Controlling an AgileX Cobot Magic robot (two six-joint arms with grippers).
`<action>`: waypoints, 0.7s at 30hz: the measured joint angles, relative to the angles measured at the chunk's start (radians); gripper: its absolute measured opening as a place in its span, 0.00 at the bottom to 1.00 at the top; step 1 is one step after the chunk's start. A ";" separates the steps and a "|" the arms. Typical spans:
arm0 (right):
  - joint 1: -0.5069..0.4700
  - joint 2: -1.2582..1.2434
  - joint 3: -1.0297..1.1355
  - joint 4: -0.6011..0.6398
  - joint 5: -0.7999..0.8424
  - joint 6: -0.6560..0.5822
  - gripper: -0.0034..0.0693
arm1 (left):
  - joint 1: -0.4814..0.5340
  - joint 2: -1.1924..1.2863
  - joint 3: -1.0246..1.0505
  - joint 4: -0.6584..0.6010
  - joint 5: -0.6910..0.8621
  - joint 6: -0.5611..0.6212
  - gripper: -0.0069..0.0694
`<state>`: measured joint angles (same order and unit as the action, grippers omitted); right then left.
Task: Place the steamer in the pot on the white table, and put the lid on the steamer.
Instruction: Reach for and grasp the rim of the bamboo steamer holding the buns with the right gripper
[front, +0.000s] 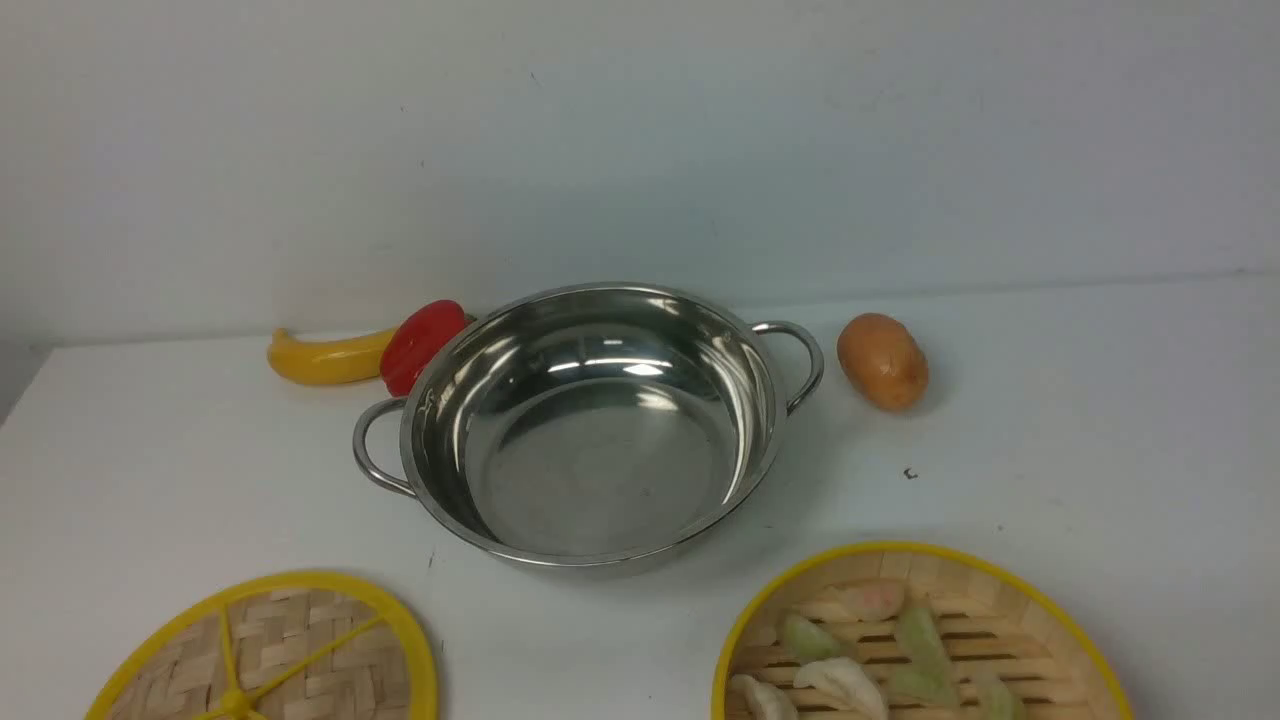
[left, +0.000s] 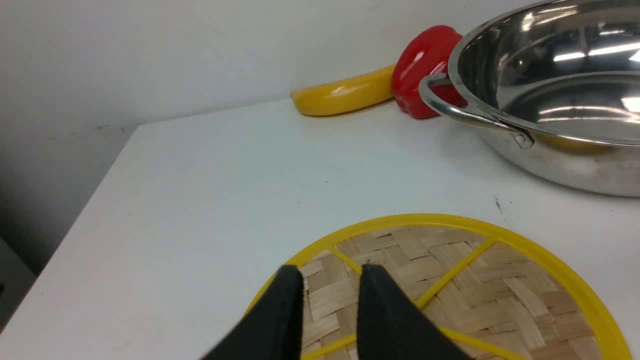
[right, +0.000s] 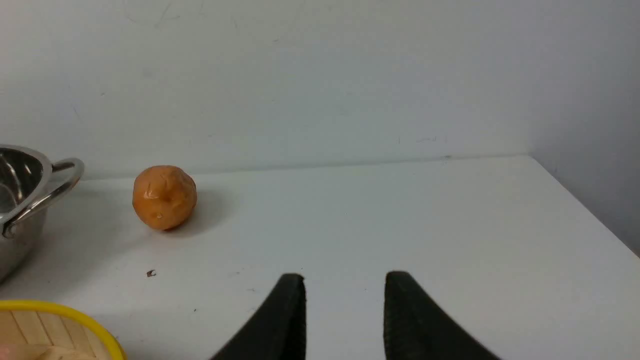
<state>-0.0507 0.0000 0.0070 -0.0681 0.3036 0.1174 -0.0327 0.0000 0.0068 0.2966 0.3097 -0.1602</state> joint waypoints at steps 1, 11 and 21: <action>0.000 0.000 0.000 0.000 0.000 0.000 0.38 | 0.000 0.000 0.000 0.000 0.000 0.000 0.30; 0.000 0.000 0.000 0.000 0.000 0.000 0.38 | 0.000 0.000 0.000 0.000 0.000 0.000 0.30; 0.000 0.000 0.000 0.000 0.000 0.000 0.38 | 0.000 0.000 0.000 0.000 0.000 0.000 0.31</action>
<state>-0.0507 0.0000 0.0070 -0.0681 0.3036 0.1174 -0.0327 0.0000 0.0068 0.2966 0.3097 -0.1602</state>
